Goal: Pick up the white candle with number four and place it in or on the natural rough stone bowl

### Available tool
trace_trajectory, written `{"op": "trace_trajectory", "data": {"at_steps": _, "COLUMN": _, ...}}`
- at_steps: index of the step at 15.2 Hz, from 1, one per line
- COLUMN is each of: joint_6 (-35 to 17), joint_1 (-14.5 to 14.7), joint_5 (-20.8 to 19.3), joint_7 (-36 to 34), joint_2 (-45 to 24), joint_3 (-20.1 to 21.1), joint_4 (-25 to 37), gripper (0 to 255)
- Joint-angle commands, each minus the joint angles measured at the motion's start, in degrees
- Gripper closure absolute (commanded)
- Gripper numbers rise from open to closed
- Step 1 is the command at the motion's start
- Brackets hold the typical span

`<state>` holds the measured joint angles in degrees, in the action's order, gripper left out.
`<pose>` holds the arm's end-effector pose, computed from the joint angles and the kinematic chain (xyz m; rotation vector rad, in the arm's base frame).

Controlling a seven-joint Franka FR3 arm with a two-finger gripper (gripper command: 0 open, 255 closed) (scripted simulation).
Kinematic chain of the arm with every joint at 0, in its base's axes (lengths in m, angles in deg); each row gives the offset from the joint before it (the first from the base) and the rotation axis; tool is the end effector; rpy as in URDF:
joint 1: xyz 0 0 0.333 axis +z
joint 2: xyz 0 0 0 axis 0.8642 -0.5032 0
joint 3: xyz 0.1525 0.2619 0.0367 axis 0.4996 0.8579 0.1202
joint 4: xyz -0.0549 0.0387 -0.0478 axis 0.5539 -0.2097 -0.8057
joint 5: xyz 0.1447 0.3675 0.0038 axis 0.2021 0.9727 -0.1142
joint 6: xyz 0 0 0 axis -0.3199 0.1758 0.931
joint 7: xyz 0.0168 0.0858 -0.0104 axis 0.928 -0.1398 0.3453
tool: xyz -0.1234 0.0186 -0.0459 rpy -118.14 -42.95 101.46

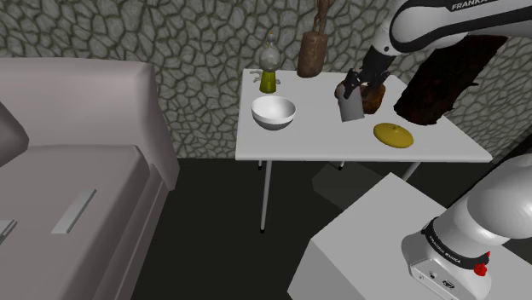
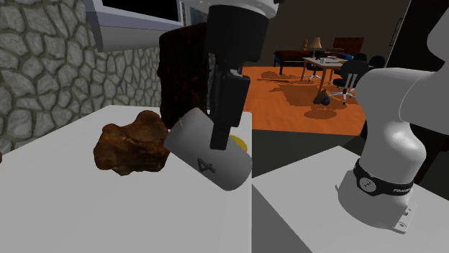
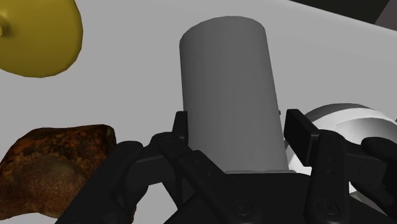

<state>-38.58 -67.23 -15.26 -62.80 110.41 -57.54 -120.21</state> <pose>0.4236 -0.0801 0.4370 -3.0534 0.5269 -0.3296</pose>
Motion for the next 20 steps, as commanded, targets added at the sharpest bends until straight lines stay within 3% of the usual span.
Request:
{"op": "trace_trajectory", "data": {"at_steps": 1, "joint_6": 1.71, "joint_1": -0.01, "joint_5": -0.02, "joint_7": -0.05, "joint_2": 0.61, "joint_3": 0.04, "joint_4": 1.12, "gripper": 255}}
{"op": "trace_trajectory", "data": {"at_steps": 18, "joint_6": 14.78, "joint_1": 0.02, "joint_5": -0.05, "joint_7": -0.37, "joint_2": 2.14, "joint_3": 0.29, "joint_4": 12.67, "gripper": 255}}
{"op": "trace_trajectory", "data": {"at_steps": 20, "joint_6": 14.80, "joint_1": -0.69, "joint_5": -0.35, "joint_7": 2.24, "joint_2": -0.12, "joint_3": -1.78, "joint_4": 14.92, "gripper": 255}}
